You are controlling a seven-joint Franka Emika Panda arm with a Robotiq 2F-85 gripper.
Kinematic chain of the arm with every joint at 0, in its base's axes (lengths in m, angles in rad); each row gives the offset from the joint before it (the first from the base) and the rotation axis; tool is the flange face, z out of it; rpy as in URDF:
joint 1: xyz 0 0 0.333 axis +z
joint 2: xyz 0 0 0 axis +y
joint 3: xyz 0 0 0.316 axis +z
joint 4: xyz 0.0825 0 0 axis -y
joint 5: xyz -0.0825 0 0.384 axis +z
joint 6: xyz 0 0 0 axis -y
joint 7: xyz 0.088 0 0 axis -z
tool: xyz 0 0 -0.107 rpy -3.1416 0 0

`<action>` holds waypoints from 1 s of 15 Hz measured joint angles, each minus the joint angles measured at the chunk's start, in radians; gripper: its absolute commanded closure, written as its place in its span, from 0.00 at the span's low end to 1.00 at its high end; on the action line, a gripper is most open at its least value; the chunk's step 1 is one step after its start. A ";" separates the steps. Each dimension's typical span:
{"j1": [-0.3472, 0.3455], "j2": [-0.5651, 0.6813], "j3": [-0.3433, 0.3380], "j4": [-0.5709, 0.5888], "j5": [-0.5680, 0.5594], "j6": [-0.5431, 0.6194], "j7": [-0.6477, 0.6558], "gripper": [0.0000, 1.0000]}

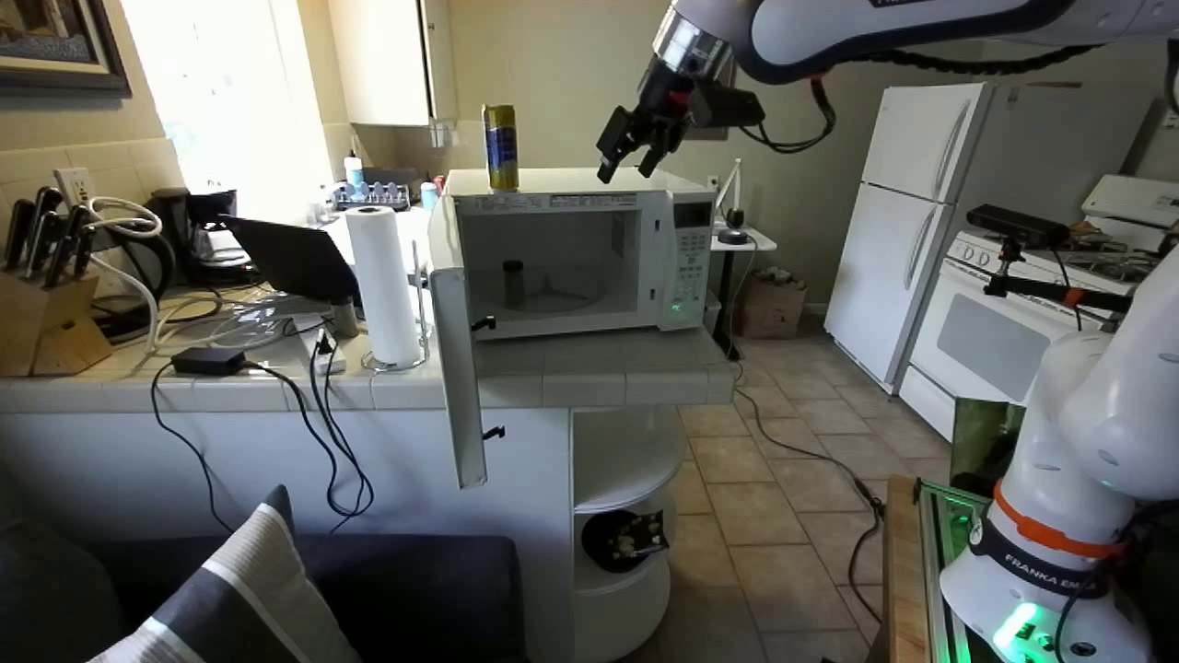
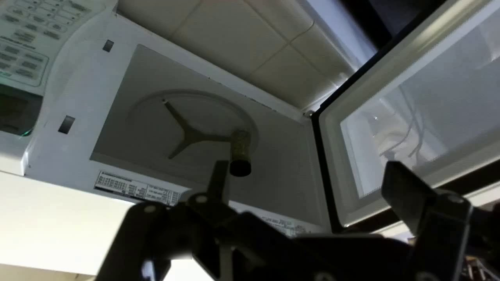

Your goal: Put the yellow can in the microwave.

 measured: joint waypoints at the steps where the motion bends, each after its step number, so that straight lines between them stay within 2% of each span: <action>1: -0.003 0.031 0.007 0.039 -0.030 0.001 0.053 0.00; 5: 0.002 0.158 0.043 0.195 -0.227 0.020 0.305 0.00; 8: 0.023 0.237 0.041 0.297 -0.379 0.018 0.456 0.00; 10: 0.041 0.281 0.028 0.356 -0.436 0.025 0.488 0.00; 15: 0.054 0.319 0.016 0.409 -0.450 0.031 0.489 0.00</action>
